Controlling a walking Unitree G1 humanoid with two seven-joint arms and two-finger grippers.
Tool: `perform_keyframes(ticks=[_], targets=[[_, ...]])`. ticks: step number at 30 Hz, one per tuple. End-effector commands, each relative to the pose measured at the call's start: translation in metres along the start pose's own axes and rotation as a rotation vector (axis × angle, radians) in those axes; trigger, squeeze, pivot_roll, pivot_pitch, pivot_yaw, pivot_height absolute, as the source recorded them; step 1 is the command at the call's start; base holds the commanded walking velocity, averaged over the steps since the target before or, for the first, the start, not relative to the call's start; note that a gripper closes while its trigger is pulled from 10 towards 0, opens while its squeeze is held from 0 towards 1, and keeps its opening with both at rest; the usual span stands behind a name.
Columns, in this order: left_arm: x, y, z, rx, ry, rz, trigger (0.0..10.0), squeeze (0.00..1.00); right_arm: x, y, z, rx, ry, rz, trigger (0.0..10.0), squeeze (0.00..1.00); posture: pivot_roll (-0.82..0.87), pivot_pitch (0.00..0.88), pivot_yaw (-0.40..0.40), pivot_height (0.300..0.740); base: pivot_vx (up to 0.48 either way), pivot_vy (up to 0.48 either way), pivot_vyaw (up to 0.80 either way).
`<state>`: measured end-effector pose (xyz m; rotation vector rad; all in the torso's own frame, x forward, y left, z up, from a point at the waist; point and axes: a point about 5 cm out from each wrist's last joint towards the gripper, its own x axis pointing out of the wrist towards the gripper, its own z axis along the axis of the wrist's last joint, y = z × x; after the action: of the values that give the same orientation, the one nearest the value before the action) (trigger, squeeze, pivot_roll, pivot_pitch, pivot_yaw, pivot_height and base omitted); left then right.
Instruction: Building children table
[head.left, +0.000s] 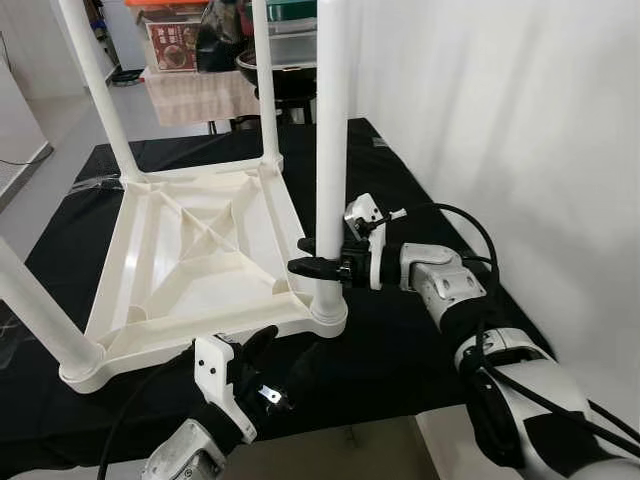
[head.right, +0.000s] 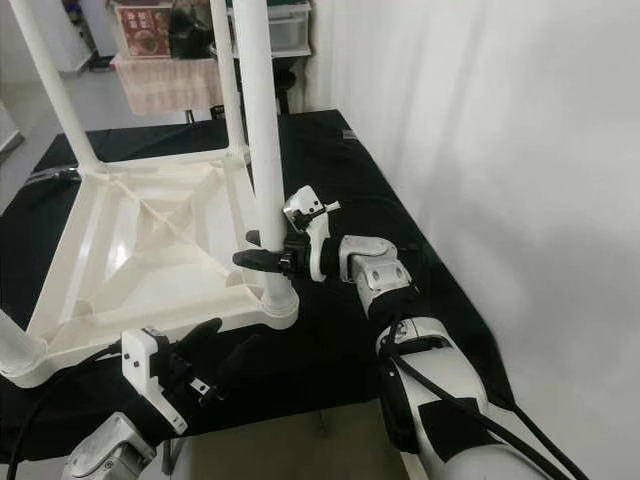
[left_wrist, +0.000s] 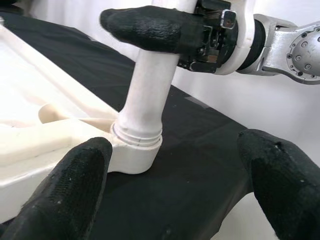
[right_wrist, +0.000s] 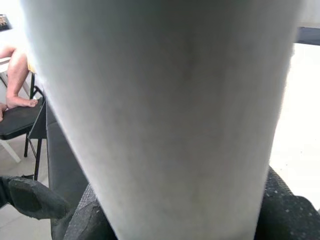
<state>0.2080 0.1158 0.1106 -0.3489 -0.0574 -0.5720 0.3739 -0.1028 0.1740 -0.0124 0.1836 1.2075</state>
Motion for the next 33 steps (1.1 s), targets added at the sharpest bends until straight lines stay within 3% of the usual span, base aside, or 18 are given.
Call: perform_keyframes(ticks=[1,3,4,5,6,7,8,9,16,17,19,20,22,23,28,29,30,33], targets=[[-0.002,0.000,-0.002,-0.002,0.006,0.006,10.0,0.00,-0.003,0.001,-0.013,0.071,-0.009,0.002,0.0,0.00,0.01,0.000,-0.001,0.740,0.000,0.000,0.00],[-0.002,0.000,-0.002,-0.002,0.006,0.006,10.0,0.00,-0.003,0.001,-0.013,0.071,-0.009,0.002,0.0,0.00,0.01,0.000,-0.001,0.740,0.000,0.000,0.00],[-0.003,0.000,-0.002,-0.003,0.007,0.005,10.0,0.00,-0.003,0.000,-0.023,0.082,0.009,-0.094,0.0,0.00,0.01,0.000,-0.011,0.740,0.000,0.000,0.00],[-0.005,0.000,-0.002,-0.004,0.007,0.005,10.0,0.00,0.001,0.001,-0.049,0.121,0.061,-0.443,0.0,0.00,0.00,0.000,-0.004,0.740,0.000,0.000,0.00],[-0.005,0.000,-0.002,-0.004,0.007,0.005,10.0,0.00,0.001,0.001,-0.049,0.121,0.061,-0.443,0.0,0.00,0.00,0.000,-0.004,0.740,0.000,0.000,0.00],[-0.006,0.001,-0.001,-0.003,0.011,0.005,10.0,0.00,0.009,0.022,-0.071,0.146,0.081,-0.603,0.0,0.00,-0.01,0.000,0.024,0.740,0.000,0.000,0.00],[-0.006,0.001,-0.001,-0.003,0.011,0.005,10.0,0.00,0.009,0.022,-0.071,0.146,0.081,-0.603,0.0,0.00,-0.01,0.000,0.024,0.740,0.000,0.000,0.00],[-0.007,0.003,-0.001,-0.007,0.018,-0.001,10.0,0.00,0.018,0.046,-0.082,0.160,0.080,-0.663,0.0,0.00,-0.01,0.000,0.025,0.740,0.000,0.000,0.00],[-0.007,0.004,0.000,-0.005,0.020,-0.003,10.0,0.00,0.027,0.041,-0.073,0.165,0.052,-0.610,0.0,0.00,-0.01,0.000,0.020,0.740,0.000,0.000,0.00],[-0.006,0.005,0.001,-0.001,0.015,0.005,10.0,0.00,0.031,0.041,-0.068,0.178,0.033,-0.579,10.0,0.00,-0.01,0.000,0.020,0.740,0.000,0.000,0.00],[-0.006,0.005,0.001,-0.001,0.015,0.005,10.0,0.00,0.031,0.041,-0.068,0.178,0.033,-0.579,10.0,0.00,-0.01,0.000,0.020,0.740,0.000,0.000,0.00],[-0.006,0.005,0.001,0.001,0.012,0.011,10.0,0.00,0.034,0.041,-0.060,0.183,0.005,-0.521,10.0,1.00,-0.01,0.000,0.018,0.740,0.000,0.000,0.00],[-0.006,0.005,0.001,0.000,0.010,0.012,10.0,0.00,0.037,0.040,-0.050,0.187,-0.029,-0.439,10.0,1.00,-0.01,0.000,0.018,0.740,0.000,0.000,0.00],[-0.005,0.005,0.001,-0.001,0.009,0.012,10.0,0.00,0.038,0.039,-0.038,0.163,-0.063,-0.336,10.0,1.00,-0.01,0.000,0.020,0.740,0.000,0.000,0.00],[-0.004,0.005,0.001,-0.003,0.009,0.009,10.0,0.00,0.034,0.038,-0.026,0.122,-0.093,-0.256,10.0,1.00,-0.01,0.000,0.022,0.740,0.000,0.000,0.00],[-0.003,0.005,0.001,-0.004,0.008,0.007,10.0,0.00,0.028,0.036,-0.016,0.069,-0.102,-0.172,10.0,0.47,-0.01,0.000,0.017,0.740,0.000,0.000,0.00],[-0.003,0.005,0.001,-0.004,0.007,0.005,10.0,0.00,0.021,0.031,-0.010,0.021,-0.089,-0.115,10.0,0.00,0.00,0.000,0.014,0.740,0.000,0.000,0.00],[-0.002,0.005,0.001,-0.003,0.005,0.004,10.0,0.00,0.012,0.025,-0.005,-0.022,-0.056,-0.044,10.0,0.00,0.00,0.000,0.009,0.740,0.000,0.000,0.00]])
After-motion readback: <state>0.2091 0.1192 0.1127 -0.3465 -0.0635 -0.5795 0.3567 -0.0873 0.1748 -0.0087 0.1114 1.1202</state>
